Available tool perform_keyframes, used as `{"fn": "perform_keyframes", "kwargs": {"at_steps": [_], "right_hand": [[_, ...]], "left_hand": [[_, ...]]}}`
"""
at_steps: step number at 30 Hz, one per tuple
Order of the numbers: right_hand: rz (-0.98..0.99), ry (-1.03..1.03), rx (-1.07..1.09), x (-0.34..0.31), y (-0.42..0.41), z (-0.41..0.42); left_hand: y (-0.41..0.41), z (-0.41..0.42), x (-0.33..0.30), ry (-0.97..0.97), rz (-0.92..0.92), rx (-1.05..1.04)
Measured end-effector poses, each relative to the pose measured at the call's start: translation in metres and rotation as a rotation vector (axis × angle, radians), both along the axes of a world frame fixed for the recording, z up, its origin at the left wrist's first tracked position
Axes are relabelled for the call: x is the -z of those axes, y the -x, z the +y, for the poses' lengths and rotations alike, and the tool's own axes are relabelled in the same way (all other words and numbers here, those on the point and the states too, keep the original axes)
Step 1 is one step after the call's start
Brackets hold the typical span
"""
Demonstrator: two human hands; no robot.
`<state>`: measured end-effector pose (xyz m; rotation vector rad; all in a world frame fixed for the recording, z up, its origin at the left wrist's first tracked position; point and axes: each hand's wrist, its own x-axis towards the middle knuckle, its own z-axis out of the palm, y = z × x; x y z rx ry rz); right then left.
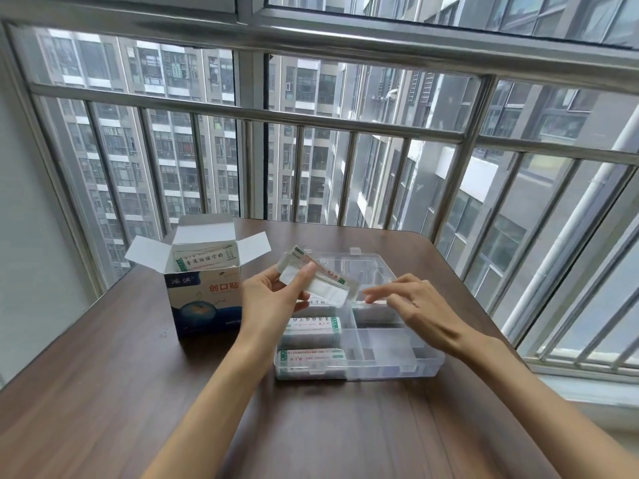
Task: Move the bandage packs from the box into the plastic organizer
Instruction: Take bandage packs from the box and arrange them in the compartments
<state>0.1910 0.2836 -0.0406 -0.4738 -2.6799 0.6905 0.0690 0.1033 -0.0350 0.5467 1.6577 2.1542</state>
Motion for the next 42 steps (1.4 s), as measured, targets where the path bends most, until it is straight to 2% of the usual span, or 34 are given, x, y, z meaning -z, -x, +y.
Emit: {"fn": "perform_keyframes", "kwargs": {"at_steps": [2, 4, 6, 8, 12, 15, 19, 21, 22, 24, 27, 33, 42], "right_hand": [[0.112, 0.096, 0.048, -0.007, 0.001, -0.007], [0.271, 0.315, 0.072, -0.019, 0.004, -0.020], [0.218, 0.591, 0.050, -0.030, 0.007, -0.038], [0.124, 0.715, 0.027, -0.031, 0.008, -0.057], [0.233, 0.845, 0.078, -0.022, 0.006, -0.072], [0.290, 1.069, 0.099, -0.021, 0.003, -0.069], [0.269, 1.370, 0.044, -0.025, -0.004, -0.065], [0.351, 1.450, 0.050, -0.028, -0.005, -0.064], [0.413, 1.425, 0.083, -0.029, -0.005, -0.063], [0.508, 1.226, 0.200, -0.029, -0.004, -0.063], [0.537, 1.022, 0.256, -0.025, -0.003, -0.065], [0.420, 1.112, 0.124, -0.026, -0.006, -0.071], [0.485, 1.155, 0.199, -0.027, -0.007, -0.067]], "left_hand": [[0.000, 0.000, 0.001, 0.008, -0.002, 0.016], [-0.001, 0.001, 0.001, 0.020, 0.004, 0.029], [-0.004, 0.003, 0.001, 0.036, 0.017, 0.046], [-0.008, 0.003, 0.000, 0.043, 0.026, 0.064], [-0.011, 0.001, -0.002, 0.059, 0.116, 0.053], [-0.013, 0.001, -0.004, 0.054, 0.180, 0.049], [-0.012, 0.001, -0.006, 0.040, 0.070, 0.105], [-0.011, 0.000, -0.006, 0.043, 0.026, 0.140], [-0.011, 0.000, -0.007, 0.048, 0.014, 0.158], [-0.012, 0.000, -0.006, 0.049, -0.006, 0.208], [-0.016, 0.001, -0.005, 0.058, -0.005, 0.265], [-0.016, 0.003, -0.003, 0.048, -0.017, 0.217], [-0.014, 0.000, -0.006, 0.096, 0.059, 0.237]]}}
